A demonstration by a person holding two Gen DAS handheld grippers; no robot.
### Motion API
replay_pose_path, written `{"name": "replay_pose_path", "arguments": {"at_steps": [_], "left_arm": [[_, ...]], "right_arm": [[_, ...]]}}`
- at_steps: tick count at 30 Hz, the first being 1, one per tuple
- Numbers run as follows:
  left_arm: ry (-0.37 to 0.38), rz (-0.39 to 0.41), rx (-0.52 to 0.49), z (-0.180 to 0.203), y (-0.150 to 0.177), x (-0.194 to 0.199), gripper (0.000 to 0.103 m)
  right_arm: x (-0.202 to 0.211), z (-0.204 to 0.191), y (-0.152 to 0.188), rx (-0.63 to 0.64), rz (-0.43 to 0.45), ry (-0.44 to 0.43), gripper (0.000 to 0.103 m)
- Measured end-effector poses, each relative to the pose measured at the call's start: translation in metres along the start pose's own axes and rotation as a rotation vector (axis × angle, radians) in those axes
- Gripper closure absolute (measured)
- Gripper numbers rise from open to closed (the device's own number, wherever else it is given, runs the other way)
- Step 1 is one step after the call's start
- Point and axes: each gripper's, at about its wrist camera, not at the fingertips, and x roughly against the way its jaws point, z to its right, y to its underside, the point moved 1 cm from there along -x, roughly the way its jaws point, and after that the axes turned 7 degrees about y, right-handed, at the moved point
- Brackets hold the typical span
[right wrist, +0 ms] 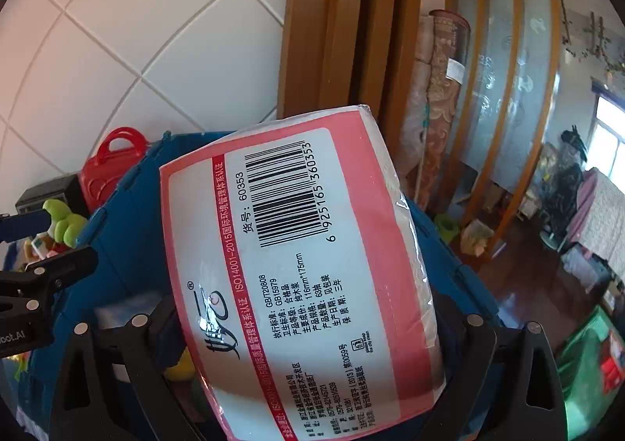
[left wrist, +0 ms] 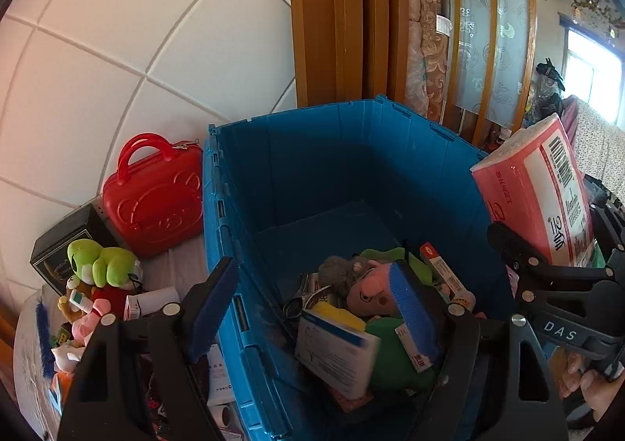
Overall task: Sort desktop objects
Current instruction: 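Open both tools to drop the box and tissue pack into the blue crate, then move both tools back over the pile toward the black wrapped roll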
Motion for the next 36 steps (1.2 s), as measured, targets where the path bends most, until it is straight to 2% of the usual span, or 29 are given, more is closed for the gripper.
{"name": "replay_pose_path", "arguments": {"at_steps": [2,3,7,13,22,26,31,36], "left_arm": [[0.001,-0.008,0.000,-0.001,0.001,-0.001,0.021],[0.004,-0.008,0.000,-0.002,0.002,0.000,0.019],[0.009,-0.008,0.012,-0.007,0.007,0.005,0.016],[0.017,-0.004,0.029,-0.016,0.021,0.019,0.016],[0.013,0.024,0.067,-0.041,0.050,0.055,0.016],[-0.023,0.033,0.103,-0.064,0.069,0.073,0.016],[-0.107,0.048,0.142,-0.102,0.100,0.102,0.016],[-0.189,0.047,0.211,-0.155,0.139,0.134,0.016]], "right_arm": [[-0.005,0.004,-0.006,-0.008,0.003,0.010,0.004],[-0.004,0.005,-0.008,-0.011,0.009,0.019,0.001],[0.002,0.008,-0.015,-0.026,0.033,0.047,0.000],[0.005,0.005,-0.009,-0.012,0.013,0.023,0.000],[0.032,-0.022,0.004,0.027,0.000,-0.030,0.000],[0.048,-0.049,0.010,0.050,0.005,-0.077,0.000],[0.072,-0.097,0.020,0.098,0.024,-0.176,0.000],[0.091,-0.157,0.029,0.154,0.029,-0.289,0.000]]}}
